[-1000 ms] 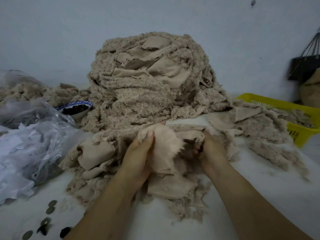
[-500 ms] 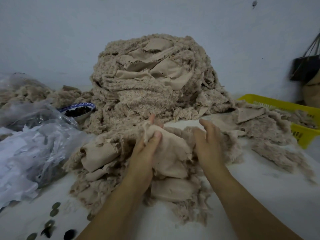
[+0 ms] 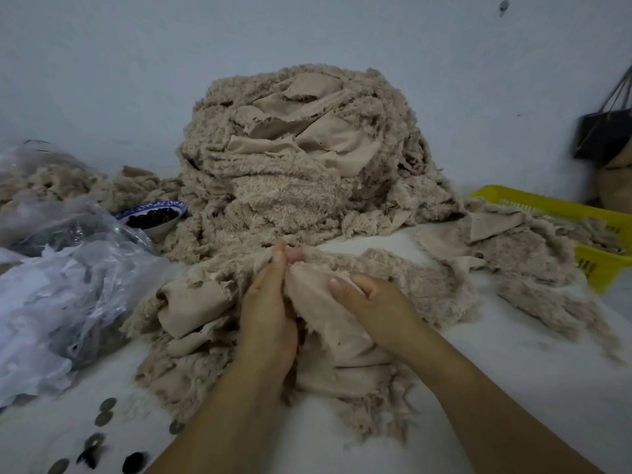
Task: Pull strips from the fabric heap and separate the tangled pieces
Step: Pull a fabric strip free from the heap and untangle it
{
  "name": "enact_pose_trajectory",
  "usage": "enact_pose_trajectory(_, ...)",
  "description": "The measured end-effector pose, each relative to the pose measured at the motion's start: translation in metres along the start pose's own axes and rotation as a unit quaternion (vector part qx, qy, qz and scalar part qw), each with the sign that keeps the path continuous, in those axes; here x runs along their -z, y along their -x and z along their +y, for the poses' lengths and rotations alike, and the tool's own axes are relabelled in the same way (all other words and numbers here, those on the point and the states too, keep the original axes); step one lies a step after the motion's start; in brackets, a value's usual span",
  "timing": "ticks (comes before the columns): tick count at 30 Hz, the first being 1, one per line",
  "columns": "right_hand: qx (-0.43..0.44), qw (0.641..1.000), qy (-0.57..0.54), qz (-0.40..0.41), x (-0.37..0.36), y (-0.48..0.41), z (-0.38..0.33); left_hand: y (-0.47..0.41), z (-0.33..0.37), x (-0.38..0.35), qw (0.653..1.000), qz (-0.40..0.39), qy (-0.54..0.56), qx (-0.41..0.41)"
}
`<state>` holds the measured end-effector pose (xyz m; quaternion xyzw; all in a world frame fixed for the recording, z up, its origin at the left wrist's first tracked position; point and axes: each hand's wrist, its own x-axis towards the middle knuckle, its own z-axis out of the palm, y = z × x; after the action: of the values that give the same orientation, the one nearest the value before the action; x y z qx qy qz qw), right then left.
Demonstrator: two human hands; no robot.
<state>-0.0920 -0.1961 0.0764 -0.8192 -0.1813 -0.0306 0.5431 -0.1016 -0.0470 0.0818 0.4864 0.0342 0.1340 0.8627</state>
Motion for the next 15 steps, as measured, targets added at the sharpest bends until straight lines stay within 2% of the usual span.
enact_pose_trajectory(2,-0.036,0.996,-0.037,0.071,0.009,-0.003,0.001,-0.01,0.005,0.009,0.993,0.052,0.105,0.013)
enact_pose_trajectory(4,-0.095,0.97,-0.17,0.147,0.021,-0.007,0.003,-0.014,0.01,0.016,0.987,0.068,0.142,0.016)
enact_pose_trajectory(6,-0.117,0.934,-0.297,0.158,0.026,-0.007,-0.003,-0.013,0.009,0.013,0.996,0.017,0.082,0.032)
enact_pose_trajectory(9,-0.105,0.911,-0.372,0.145,0.023,-0.007,-0.004,0.002,-0.001,-0.008,0.99,-0.09,-0.096,0.051)
enact_pose_trajectory(10,-0.094,0.912,-0.377,0.132,0.02,-0.005,-0.007,0.007,-0.005,-0.013,0.978,-0.119,-0.167,0.044)
enact_pose_trajectory(12,-0.087,0.921,-0.36,0.118,0.017,-0.004,-0.011,0.016,-0.014,-0.012,0.932,-0.198,-0.303,0.002)
enact_pose_trajectory(13,-0.088,0.927,-0.344,0.121,0.017,-0.004,-0.01,0.017,-0.018,-0.009,0.921,-0.216,-0.323,-0.008)
enact_pose_trajectory(15,-0.087,0.928,-0.339,0.124,0.018,-0.005,-0.009,0.017,-0.016,-0.006,0.946,-0.178,-0.272,-0.004)
